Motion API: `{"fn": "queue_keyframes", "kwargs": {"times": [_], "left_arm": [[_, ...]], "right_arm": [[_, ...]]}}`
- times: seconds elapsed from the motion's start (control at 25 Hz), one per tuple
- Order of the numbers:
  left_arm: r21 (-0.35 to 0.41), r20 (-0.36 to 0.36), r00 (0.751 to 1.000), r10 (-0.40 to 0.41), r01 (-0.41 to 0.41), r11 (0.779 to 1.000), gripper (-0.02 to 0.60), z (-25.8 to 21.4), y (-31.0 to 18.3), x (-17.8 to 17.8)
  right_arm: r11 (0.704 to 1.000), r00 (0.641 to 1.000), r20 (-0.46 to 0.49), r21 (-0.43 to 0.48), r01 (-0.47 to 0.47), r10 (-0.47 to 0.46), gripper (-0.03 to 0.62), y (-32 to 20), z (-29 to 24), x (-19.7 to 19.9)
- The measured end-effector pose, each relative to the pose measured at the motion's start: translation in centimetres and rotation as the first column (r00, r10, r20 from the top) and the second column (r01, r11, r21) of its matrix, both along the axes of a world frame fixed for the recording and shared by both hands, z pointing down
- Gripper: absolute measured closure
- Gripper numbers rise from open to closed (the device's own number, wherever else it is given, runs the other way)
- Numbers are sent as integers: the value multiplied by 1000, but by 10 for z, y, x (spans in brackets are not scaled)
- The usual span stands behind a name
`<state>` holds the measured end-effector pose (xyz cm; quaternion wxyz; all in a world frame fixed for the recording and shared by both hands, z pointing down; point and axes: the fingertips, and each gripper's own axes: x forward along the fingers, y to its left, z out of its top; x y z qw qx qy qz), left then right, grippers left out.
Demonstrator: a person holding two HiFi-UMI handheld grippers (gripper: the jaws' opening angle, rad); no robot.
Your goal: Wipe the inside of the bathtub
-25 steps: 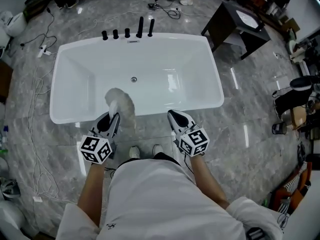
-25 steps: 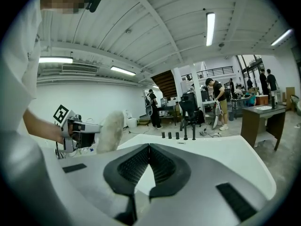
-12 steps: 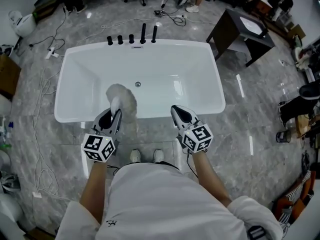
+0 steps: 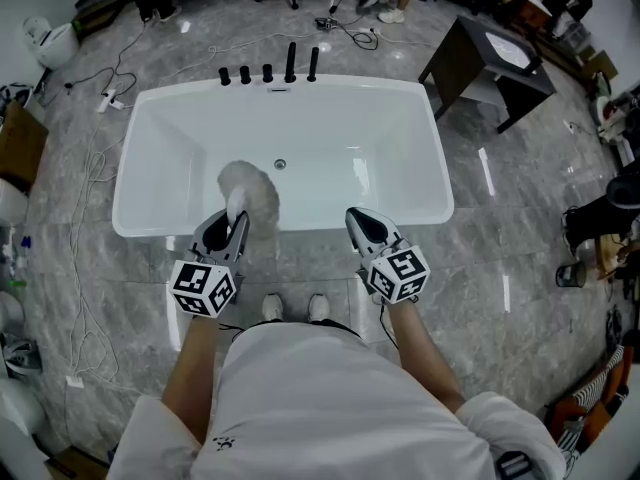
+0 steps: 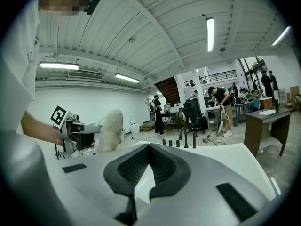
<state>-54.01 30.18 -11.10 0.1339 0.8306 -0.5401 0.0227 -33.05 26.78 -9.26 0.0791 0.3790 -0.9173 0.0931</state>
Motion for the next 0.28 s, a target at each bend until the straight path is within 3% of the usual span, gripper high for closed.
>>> {"fn": "queue_keyframes", "kwargs": {"times": [0.28], "left_arm": [[15,12,1000,-8,7,1000,495,-6,1,-2]], "right_arm": [[1000,1000,-12,11,19,-19,574,2,-6,-6]]}}
